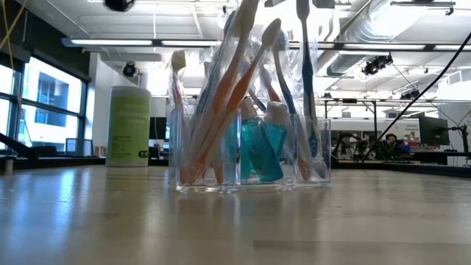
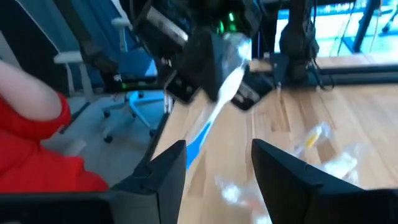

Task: Pick & Place toothbrushing station
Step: Put the blue toothbrush into the transparent organizer

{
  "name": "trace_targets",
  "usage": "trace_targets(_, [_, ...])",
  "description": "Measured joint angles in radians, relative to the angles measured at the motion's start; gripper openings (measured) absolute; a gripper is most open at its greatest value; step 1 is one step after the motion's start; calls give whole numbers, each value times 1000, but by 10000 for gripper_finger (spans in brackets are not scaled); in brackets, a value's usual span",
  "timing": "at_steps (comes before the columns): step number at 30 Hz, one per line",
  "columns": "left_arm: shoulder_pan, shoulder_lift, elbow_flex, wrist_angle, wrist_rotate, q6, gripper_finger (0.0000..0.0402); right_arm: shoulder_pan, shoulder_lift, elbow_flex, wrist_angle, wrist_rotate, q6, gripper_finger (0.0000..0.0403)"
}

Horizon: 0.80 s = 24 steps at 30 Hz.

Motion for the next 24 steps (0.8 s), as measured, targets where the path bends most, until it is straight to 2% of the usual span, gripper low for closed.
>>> trace_targets(3, [39,0,0,11,143,53,2,-12,4,0,41,-52,-11,174])
trace_targets(6, [75,0,0,23,207,87,2,-26,40,3,93,-147,-12,174])
trace_targets(9, [103,0,0,58,210,68,2,-25,92,2,128,-188,13,174])
trace_targets(14, [117,0,0,61,204,38,2,-25,163,2,200,-89,18,174])
trace_targets(19, [106,31,0,101,165,35,2,-25,174,1,237,-130,35,174])
trace_targets(24, [84,47,0,125,150,30,2,-18,171,1,190,-62,38,174])
